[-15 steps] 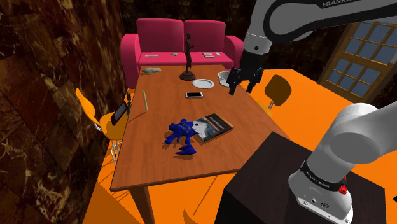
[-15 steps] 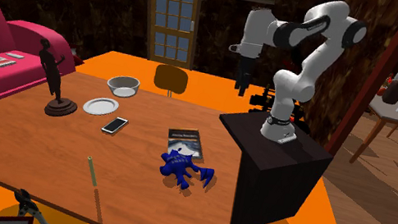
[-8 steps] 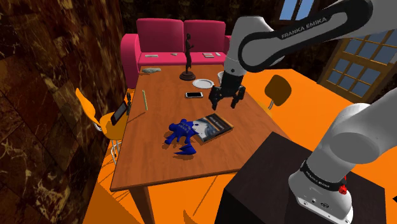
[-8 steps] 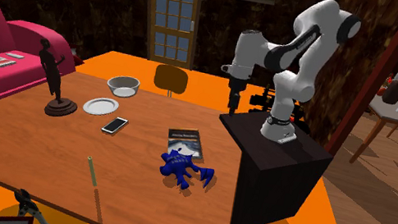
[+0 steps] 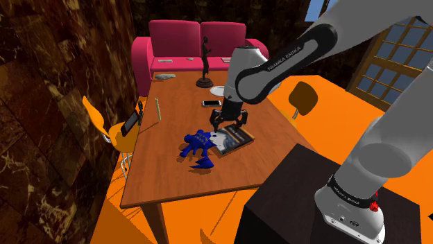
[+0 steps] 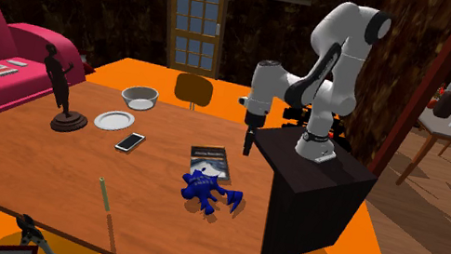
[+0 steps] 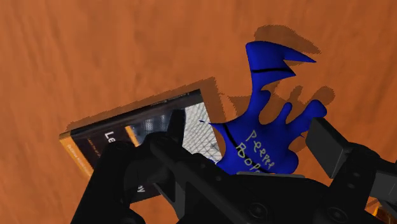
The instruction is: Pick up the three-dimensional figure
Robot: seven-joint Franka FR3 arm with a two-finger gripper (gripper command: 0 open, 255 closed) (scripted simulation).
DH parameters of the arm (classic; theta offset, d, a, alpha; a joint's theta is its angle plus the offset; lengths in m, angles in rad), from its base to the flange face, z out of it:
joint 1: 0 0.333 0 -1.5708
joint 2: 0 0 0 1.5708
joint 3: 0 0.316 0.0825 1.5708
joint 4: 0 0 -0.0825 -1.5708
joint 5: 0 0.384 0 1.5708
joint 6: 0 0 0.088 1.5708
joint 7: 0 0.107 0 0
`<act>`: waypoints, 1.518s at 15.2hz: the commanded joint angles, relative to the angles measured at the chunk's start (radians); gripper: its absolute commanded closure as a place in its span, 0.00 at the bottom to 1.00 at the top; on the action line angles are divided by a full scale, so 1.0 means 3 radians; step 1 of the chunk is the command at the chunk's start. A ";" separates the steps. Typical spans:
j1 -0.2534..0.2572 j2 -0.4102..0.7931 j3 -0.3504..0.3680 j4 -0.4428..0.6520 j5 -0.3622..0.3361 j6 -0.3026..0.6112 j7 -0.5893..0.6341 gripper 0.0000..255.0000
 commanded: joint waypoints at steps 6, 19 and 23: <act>0.0067 0.1041 -0.0023 0.0438 -0.0544 0.0594 0.0826 0.00; 0.0417 0.2112 -0.0393 0.1024 -0.0939 0.1081 0.1404 0.00; 0.0432 0.2146 -0.0404 0.1039 -0.0947 0.1099 0.1414 1.00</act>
